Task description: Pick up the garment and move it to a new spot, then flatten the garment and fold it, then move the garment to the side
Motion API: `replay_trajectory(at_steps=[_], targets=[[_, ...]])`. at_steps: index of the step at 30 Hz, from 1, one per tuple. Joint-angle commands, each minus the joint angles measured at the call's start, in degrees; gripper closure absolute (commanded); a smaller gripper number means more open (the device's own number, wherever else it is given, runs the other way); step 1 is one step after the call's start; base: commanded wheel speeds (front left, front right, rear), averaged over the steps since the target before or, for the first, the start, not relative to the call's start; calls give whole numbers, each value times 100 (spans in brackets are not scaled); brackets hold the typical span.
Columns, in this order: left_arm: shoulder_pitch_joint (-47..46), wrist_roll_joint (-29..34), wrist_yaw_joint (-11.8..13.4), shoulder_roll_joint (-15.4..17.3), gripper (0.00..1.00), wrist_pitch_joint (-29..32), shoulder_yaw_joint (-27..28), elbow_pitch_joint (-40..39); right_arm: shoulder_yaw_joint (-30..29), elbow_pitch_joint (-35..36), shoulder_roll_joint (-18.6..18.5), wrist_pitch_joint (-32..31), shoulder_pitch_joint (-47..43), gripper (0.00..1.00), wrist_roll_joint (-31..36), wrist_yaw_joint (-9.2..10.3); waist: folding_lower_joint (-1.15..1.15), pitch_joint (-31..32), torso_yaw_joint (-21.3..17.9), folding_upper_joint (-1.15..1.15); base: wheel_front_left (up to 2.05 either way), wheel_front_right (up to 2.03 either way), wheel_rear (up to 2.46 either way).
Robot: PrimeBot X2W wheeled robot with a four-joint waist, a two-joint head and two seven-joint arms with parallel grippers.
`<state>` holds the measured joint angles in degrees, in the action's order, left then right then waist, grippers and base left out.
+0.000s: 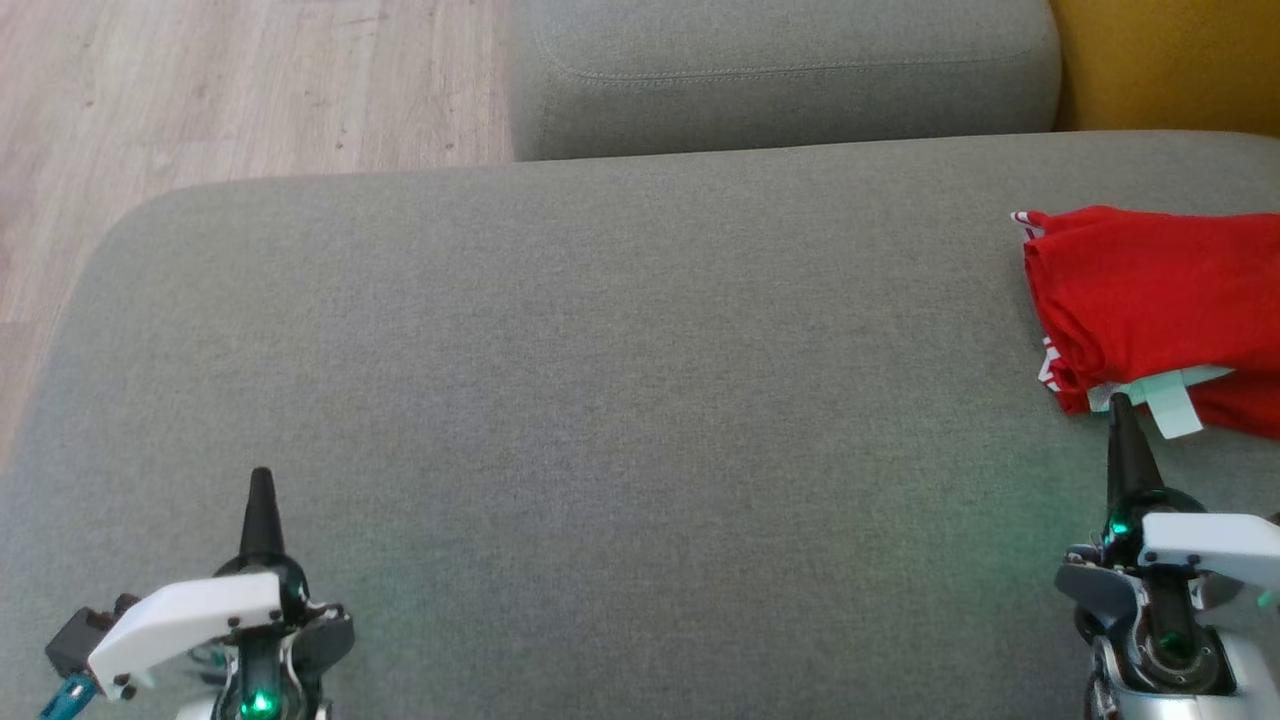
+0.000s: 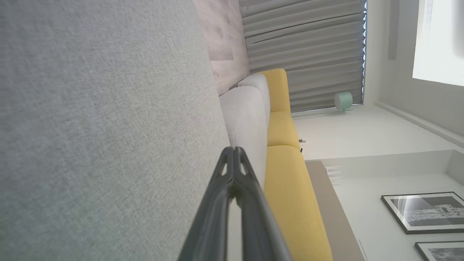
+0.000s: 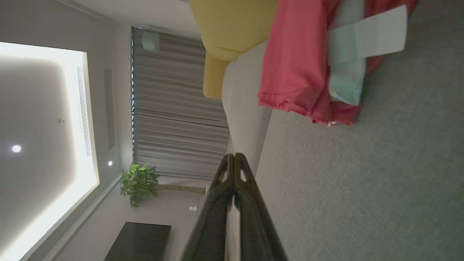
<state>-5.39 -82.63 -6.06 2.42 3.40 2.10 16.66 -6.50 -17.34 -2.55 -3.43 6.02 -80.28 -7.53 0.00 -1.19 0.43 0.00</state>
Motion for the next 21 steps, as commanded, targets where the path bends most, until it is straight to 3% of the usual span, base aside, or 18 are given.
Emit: replay_trajectory(at_steps=[1, 15, 21], targets=[[-137, -177, -57, 54, 100, 54, 245, -205, 66, 246, -30, -70, 72, 100, -229, 4, 0, 13, -6, 0, 0, 0, 0], [-81, -946, -141, 59, 100, 293, 425, -259, -1, 330, -32, -300, 18, 100, -1167, 4, 0, 100, -42, 0, 0, 0, 0], [-79, -962, -143, 58, 100, 300, 430, -260, -2, 332, -32, -305, 17, 100, -1188, 4, 0, 102, -43, 0, 0, 0, 0]])
